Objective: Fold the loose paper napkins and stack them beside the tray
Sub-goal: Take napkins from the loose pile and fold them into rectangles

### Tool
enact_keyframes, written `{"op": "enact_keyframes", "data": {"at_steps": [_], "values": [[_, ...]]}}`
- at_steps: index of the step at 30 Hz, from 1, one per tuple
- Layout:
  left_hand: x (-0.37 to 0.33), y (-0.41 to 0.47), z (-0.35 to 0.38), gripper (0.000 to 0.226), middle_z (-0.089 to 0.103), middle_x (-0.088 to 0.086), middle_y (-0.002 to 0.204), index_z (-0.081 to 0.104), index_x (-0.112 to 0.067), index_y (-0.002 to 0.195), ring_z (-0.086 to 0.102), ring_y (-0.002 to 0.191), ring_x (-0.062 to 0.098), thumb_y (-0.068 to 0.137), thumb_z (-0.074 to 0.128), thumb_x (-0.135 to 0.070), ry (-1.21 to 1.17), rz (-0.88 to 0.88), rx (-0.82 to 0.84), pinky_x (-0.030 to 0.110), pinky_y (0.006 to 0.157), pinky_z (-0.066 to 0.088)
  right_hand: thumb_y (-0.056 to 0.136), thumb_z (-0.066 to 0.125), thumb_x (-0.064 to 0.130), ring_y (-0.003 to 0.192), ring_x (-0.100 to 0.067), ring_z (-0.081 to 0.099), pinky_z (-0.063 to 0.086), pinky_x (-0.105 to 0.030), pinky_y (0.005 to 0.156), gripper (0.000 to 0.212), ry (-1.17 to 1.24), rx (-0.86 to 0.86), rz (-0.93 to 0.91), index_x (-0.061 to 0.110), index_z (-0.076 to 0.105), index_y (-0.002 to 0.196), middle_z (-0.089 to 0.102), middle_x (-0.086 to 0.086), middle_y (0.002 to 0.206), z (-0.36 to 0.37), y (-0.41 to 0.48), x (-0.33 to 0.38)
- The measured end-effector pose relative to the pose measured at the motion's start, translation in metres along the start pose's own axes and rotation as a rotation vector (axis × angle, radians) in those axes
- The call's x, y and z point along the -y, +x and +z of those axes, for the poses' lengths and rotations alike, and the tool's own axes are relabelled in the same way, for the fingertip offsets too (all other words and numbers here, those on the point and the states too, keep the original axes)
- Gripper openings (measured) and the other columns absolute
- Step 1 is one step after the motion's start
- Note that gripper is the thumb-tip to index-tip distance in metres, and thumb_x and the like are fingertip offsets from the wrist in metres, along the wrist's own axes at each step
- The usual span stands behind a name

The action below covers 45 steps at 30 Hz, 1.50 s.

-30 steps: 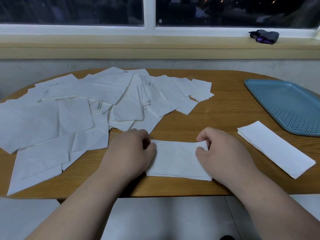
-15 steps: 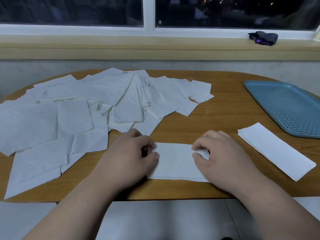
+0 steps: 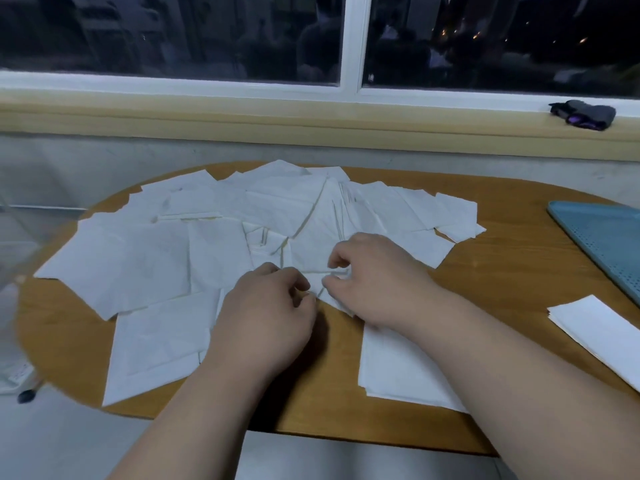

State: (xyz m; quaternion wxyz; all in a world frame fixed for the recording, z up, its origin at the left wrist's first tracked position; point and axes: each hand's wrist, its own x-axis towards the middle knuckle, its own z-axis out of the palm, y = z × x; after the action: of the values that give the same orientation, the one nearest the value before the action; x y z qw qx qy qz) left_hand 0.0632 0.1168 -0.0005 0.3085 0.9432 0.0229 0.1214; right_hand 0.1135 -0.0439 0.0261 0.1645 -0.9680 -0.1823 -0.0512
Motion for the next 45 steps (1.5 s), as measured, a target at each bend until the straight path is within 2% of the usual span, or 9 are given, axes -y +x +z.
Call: {"op": "enact_keyframes", "data": {"at_steps": [5,10,17,21,27,31,36,42,45], "values": [[0.013,0.005,-0.012,0.019,0.057,-0.013,0.094,0.068,-0.035,0.102,0.057,0.094,0.012,0.087,0.057,-0.034,0.01,-0.051,-0.035,0.037,0.083,0.05,0.091,0.058,0.045,0.116,-0.018,0.048,0.043,-0.032,0.086,0.033,-0.129,0.043,-0.061,0.029,0.061,0.12,0.054,0.006,0.121,0.016,0.039,0.019],[0.018,0.007,-0.017,0.019,0.056,-0.013,0.096,0.067,-0.036,0.104,0.056,0.096,0.012,0.089,0.055,-0.039,0.001,-0.08,-0.013,0.036,0.086,0.05,0.096,0.051,0.034,0.101,-0.018,0.053,0.048,-0.033,0.079,0.016,-0.174,0.057,-0.085,0.028,0.066,0.099,0.055,0.007,0.104,0.023,0.048,0.018],[0.022,0.006,-0.019,0.022,0.056,-0.013,0.096,0.067,-0.035,0.105,0.057,0.098,0.012,0.09,0.053,-0.043,-0.012,-0.097,0.003,0.037,0.088,0.049,0.097,0.05,0.028,0.088,-0.013,0.056,0.053,-0.036,0.076,0.017,-0.123,0.015,-0.069,0.026,0.061,0.085,0.057,0.011,0.092,0.019,0.044,0.018],[0.022,0.006,-0.02,0.024,0.056,-0.014,0.1,0.067,-0.034,0.109,0.057,0.099,0.011,0.09,0.055,-0.043,-0.039,-0.076,-0.029,0.035,0.087,0.049,0.094,0.057,0.029,0.085,-0.007,0.056,0.048,-0.028,0.07,0.01,0.018,-0.046,-0.012,0.028,0.062,0.086,0.06,0.013,0.089,0.001,0.028,0.016],[0.017,0.003,-0.013,0.039,0.05,-0.015,0.126,0.057,-0.034,0.129,0.041,0.124,0.009,0.091,0.058,-0.041,-0.106,0.019,-0.054,0.025,0.092,0.037,0.091,0.066,0.029,0.079,0.009,0.057,0.041,-0.007,0.059,0.012,0.337,-0.25,0.118,0.032,0.065,0.08,0.065,0.025,0.082,-0.038,-0.02,0.004],[0.001,-0.002,-0.009,0.053,0.041,-0.015,0.138,0.047,-0.034,0.141,0.029,0.132,0.006,0.09,0.06,-0.042,-0.169,0.079,-0.058,0.022,0.096,0.032,0.089,0.068,0.025,0.074,-0.001,0.064,0.044,-0.014,0.061,0.013,0.505,-0.402,0.167,0.031,0.066,0.078,0.068,0.022,0.079,-0.059,-0.055,-0.002],[-0.017,-0.01,-0.003,0.057,0.034,-0.029,0.135,0.039,-0.044,0.141,0.03,0.135,-0.001,0.088,0.057,-0.056,-0.333,0.179,0.043,0.036,0.108,0.042,0.091,0.066,0.02,0.067,-0.012,0.067,0.054,-0.032,0.065,0.012,0.708,-0.468,0.21,0.026,0.068,0.08,0.071,0.003,0.073,-0.076,-0.093,-0.011],[-0.035,-0.019,0.008,0.055,0.03,-0.052,0.117,0.036,-0.055,0.136,0.057,0.117,0.009,0.086,0.058,-0.06,-0.312,0.25,0.26,0.031,0.097,0.048,0.097,0.052,0.004,0.059,-0.015,0.05,0.04,-0.023,0.047,0.038,1.181,-0.439,0.337,0.023,0.068,0.069,0.06,-0.006,0.07,-0.071,-0.118,-0.044],[-0.04,-0.023,0.013,0.052,0.033,-0.048,0.119,0.039,-0.052,0.135,0.056,0.115,0.007,0.087,0.06,-0.054,-0.294,0.292,0.304,0.027,0.095,0.047,0.1,0.052,0.009,0.062,-0.015,0.052,0.043,-0.023,0.047,0.027,1.212,-0.414,0.471,0.017,0.067,0.079,0.064,-0.006,0.074,-0.062,-0.121,-0.061]]}}
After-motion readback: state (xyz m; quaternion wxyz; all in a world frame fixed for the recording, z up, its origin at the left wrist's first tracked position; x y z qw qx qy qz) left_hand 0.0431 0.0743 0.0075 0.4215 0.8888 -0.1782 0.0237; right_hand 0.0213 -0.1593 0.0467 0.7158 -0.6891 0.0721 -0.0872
